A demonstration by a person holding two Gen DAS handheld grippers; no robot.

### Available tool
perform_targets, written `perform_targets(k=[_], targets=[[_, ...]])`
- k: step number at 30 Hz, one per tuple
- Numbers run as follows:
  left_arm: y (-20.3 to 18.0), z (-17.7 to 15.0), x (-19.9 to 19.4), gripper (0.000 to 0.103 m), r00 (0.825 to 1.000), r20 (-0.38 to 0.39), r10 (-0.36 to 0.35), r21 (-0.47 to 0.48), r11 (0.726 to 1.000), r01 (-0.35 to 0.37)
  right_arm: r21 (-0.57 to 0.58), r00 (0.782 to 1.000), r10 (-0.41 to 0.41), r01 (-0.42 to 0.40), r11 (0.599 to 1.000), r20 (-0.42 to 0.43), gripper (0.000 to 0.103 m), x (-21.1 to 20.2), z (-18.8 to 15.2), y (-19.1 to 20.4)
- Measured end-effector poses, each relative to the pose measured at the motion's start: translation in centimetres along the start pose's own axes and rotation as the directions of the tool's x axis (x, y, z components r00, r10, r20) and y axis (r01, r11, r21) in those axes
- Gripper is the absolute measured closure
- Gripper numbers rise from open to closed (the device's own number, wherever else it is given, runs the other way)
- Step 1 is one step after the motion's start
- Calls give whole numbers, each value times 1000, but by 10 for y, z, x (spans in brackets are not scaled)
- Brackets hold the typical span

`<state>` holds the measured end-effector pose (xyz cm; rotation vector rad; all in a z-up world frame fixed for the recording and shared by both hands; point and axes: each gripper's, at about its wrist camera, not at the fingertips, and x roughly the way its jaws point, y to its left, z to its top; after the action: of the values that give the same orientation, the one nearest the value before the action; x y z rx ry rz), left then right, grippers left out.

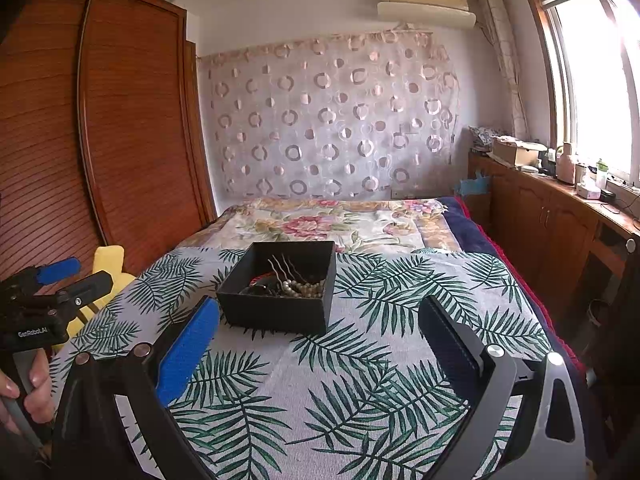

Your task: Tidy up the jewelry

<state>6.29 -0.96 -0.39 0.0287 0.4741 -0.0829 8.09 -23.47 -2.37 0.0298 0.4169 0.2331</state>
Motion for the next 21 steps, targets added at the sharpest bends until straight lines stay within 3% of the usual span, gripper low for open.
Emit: perform_targets(k=[21], targets=[[3, 2, -3, 8, 1000, 0, 9, -5, 1000, -9, 0, 1000, 0, 0, 1000, 0, 3, 0, -1, 0]])
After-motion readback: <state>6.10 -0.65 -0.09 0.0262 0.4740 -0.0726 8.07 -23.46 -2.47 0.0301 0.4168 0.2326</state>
